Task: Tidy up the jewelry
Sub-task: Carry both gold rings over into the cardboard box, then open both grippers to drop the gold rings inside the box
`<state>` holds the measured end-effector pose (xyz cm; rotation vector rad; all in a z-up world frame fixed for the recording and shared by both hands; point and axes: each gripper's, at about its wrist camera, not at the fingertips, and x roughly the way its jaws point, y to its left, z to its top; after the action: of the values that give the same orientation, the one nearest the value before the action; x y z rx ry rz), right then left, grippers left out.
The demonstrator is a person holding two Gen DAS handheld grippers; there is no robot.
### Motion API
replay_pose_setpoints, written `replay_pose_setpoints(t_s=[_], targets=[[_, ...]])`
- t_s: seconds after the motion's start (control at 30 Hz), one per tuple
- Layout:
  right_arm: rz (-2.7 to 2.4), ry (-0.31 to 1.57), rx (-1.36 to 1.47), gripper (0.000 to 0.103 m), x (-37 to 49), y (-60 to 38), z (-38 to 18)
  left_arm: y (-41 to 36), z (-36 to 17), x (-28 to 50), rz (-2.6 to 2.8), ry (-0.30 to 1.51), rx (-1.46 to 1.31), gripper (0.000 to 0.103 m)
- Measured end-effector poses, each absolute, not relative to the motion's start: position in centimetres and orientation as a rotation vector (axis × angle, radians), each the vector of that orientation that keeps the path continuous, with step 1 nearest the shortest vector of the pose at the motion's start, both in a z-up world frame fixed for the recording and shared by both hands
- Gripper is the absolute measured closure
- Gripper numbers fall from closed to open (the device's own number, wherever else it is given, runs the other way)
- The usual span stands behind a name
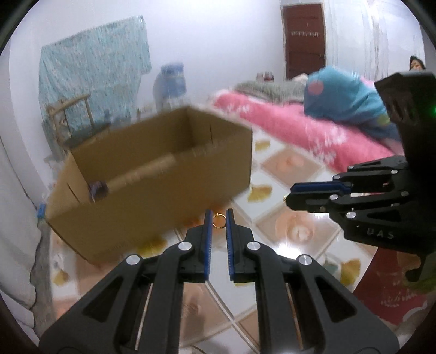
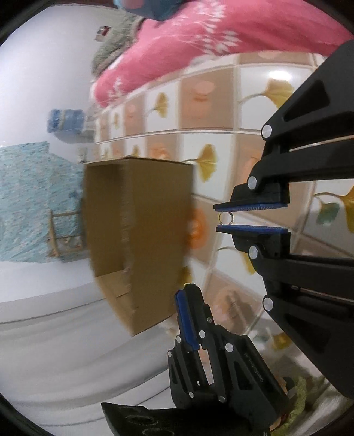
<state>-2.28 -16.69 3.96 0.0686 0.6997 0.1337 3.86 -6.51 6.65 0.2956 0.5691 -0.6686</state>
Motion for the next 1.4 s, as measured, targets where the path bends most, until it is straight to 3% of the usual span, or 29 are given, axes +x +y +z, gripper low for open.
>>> replay_pose_setpoints(t_s=[0.2, 0.33, 0.73, 0.93, 1.13, 1.2, 1.27, 1.4], targets=[[0.184, 0.571, 0.025, 0.093, 0.3, -16.2, 9.2, -5.7, 11.7, 6.8, -0.651, 0.467, 0.275, 0.094], [0.23, 0.549, 0.036, 0.093, 4.4, -16.6, 11.2, -5.6, 13.2, 10.8, -0.66, 0.504, 0.241, 0.094], [0.247, 0.791, 0.113, 0.092, 15.3, -18.0, 7.2, -7.2, 7.7, 24.1, -0.72, 0.98, 0.083, 0.094], [0.24, 0.779, 0.132, 0.092, 14.9, -18.5, 7.1, -7.2, 6.7, 24.5, -0.709, 0.987, 0.067, 0.08], [0.218, 0.727, 0.15, 0.092, 12.7, -19.3, 8.9, -6.3, 8.8, 23.5, -0.714, 0.9, 0.047, 0.072], [0.207, 0.698, 0.151, 0.092, 11.5, -19.6, 9.8, -5.9, 9.8, 22.8, -0.706, 0.875, 0.039, 0.065], [0.196, 0.673, 0.155, 0.084, 10.1, -19.8, 10.7, -5.3, 11.0, 21.8, -0.699, 0.835, 0.039, 0.061], [0.176, 0.611, 0.182, 0.071, 6.3, -20.2, 12.3, -3.9, 13.1, 19.1, -0.676, 0.76, 0.044, 0.043]])
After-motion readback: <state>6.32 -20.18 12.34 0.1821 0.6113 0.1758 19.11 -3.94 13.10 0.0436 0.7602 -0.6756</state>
